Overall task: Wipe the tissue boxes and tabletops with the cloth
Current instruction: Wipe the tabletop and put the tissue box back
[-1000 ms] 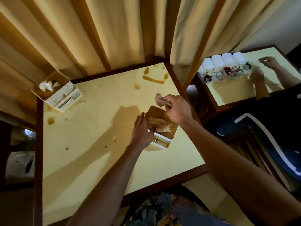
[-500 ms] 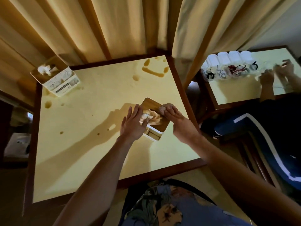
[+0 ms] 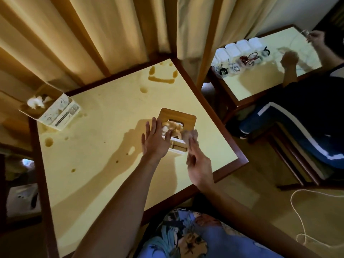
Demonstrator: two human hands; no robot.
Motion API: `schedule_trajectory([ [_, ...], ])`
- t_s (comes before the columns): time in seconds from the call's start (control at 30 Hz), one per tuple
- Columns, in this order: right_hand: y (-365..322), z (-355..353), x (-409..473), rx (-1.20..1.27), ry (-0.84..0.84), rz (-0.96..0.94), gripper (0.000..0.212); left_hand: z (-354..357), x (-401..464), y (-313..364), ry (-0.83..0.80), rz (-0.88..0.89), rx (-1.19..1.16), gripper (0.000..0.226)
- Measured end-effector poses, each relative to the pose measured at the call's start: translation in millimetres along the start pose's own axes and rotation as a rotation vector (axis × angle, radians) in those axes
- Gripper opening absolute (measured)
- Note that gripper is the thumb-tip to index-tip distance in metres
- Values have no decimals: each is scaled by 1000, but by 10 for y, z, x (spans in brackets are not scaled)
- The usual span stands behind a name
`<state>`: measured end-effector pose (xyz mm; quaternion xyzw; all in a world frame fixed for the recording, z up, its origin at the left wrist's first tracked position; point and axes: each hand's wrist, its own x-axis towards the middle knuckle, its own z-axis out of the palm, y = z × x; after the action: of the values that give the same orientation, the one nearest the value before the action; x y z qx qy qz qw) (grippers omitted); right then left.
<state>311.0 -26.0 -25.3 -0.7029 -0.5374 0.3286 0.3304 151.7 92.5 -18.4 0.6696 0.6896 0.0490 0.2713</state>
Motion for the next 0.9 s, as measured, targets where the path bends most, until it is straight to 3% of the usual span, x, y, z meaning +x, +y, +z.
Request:
schedule_trajectory([
  [0.13, -100, 169, -39, 201, 26, 409, 32, -10, -17, -18, 27, 37, 38, 72],
  [0.3, -336, 519, 194, 455, 123, 706, 53, -23, -28, -16, 49, 55, 32, 72],
  [0.43, -449, 597, 223, 525, 156, 834, 46, -28, -26, -45, 35, 70, 47, 74],
  [0.53, -585, 464, 170, 666, 83, 861, 34, -54, -18, -78, 28, 88, 65, 74],
  [0.67, -875, 308, -17, 940, -93, 832, 33, -140, -6, -75, -16, 107, -54, 79],
  [0.77, -1074, 243, -46, 906, -156, 758, 29, -276, -61, -191, -16, 39, -310, 82],
  [0.9, -1299, 251, -30, 655, -134, 563, 14, -448, -321, -523, 68, -202, -561, 56],
])
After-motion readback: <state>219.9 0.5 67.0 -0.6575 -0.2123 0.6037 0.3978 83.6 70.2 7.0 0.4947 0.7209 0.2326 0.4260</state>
